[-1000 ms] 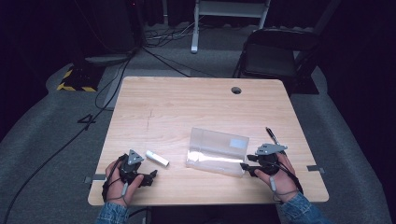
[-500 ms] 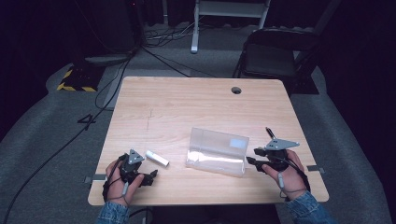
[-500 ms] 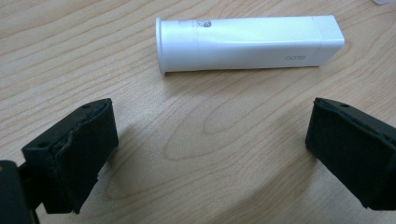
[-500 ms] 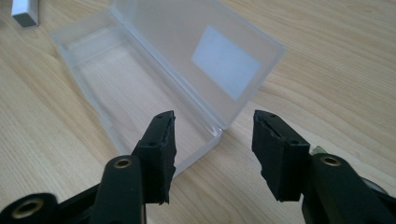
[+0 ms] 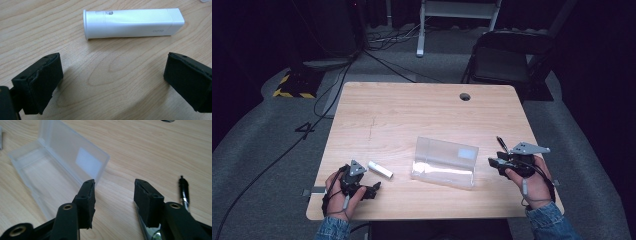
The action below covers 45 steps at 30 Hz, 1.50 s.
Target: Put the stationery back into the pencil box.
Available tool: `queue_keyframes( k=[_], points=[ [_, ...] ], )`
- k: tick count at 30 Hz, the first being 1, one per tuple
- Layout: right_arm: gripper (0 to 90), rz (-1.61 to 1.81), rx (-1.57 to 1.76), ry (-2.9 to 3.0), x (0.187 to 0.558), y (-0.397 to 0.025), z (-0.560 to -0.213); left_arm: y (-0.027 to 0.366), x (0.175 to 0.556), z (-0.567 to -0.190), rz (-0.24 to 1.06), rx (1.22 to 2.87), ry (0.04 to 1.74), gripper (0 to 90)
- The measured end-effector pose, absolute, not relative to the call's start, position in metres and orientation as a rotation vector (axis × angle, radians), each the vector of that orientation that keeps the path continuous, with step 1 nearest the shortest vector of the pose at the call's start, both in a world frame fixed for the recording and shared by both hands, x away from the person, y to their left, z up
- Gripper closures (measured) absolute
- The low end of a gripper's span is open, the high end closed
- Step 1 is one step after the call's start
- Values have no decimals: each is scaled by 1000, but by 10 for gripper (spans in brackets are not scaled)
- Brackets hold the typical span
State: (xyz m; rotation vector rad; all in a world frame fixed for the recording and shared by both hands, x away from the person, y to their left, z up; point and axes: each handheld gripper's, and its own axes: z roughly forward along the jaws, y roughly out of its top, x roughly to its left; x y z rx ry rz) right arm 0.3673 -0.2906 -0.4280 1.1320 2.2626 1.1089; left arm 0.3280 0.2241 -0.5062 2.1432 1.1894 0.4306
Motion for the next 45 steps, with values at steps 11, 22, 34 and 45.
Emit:
queue_keyframes(
  k=[11, 22, 34, 45],
  points=[
    [575, 1043, 1221, 2184, 381, -321, -437, 224, 328, -506, 431, 2144, 1190, 26],
    [659, 952, 1336, 2151, 405, -351, -460, 224, 328, -506, 431, 2144, 1189, 26],
    [704, 883, 1399, 2174, 419, -361, -476, 224, 328, -506, 432, 2144, 1190, 26],
    [720, 840, 1438, 2203, 424, -365, -487, 224, 328, -506, 432, 2144, 1190, 26]
  ],
)
